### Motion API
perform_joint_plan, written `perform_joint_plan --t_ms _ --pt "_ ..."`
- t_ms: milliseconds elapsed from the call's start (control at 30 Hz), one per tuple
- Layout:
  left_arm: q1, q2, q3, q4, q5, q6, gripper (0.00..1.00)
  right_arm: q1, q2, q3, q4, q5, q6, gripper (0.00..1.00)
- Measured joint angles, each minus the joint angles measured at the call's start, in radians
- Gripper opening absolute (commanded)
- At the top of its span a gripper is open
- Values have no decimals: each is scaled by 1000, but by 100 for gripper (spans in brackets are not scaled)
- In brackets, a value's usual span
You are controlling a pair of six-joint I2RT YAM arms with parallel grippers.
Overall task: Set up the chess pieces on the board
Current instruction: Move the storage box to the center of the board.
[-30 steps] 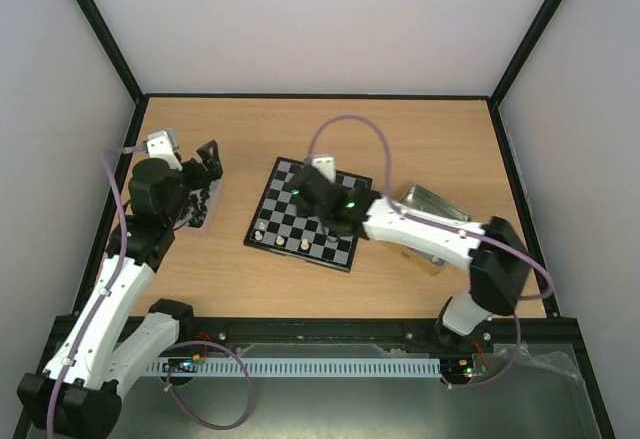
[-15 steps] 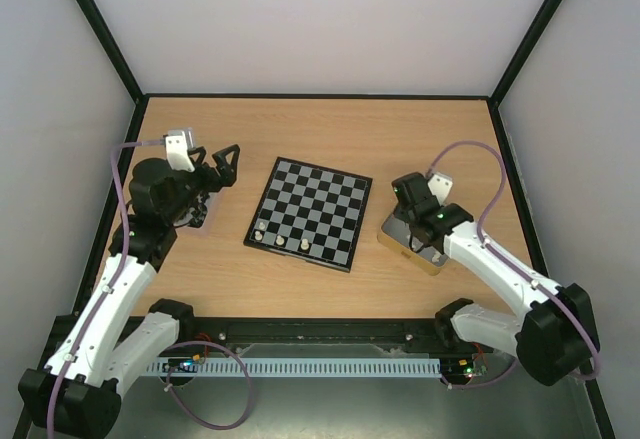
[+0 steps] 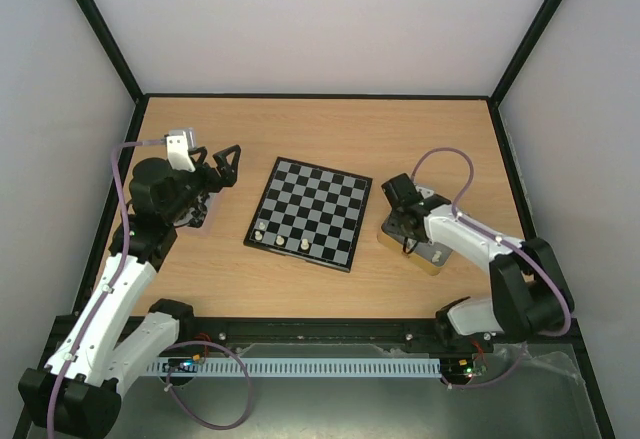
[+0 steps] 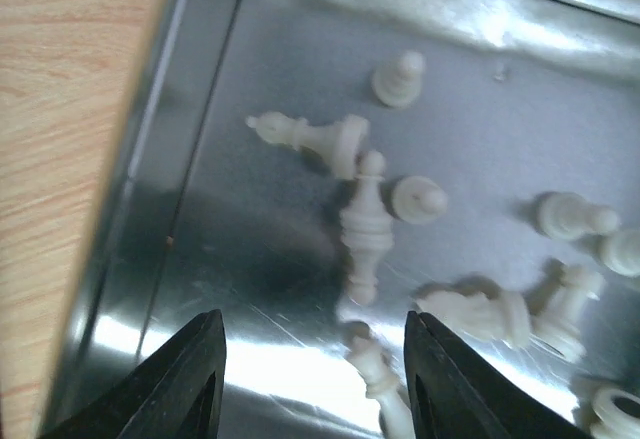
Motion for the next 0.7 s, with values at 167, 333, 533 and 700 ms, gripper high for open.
perform_joint_plan --t_ms 167,333,533,700 --pt "0 2 0 0 -1 2 99 -1 75 43 46 -18 -35 47" --pt "0 2 0 0 -6 6 99 -14 156 108 100 -23 -59 47" --pt "0 13 0 0 -17 13 99 -68 246 175 182 -28 -65 46" --pt "0 21 0 -1 -27 18 99 -131 301 228 246 -25 -61 47"
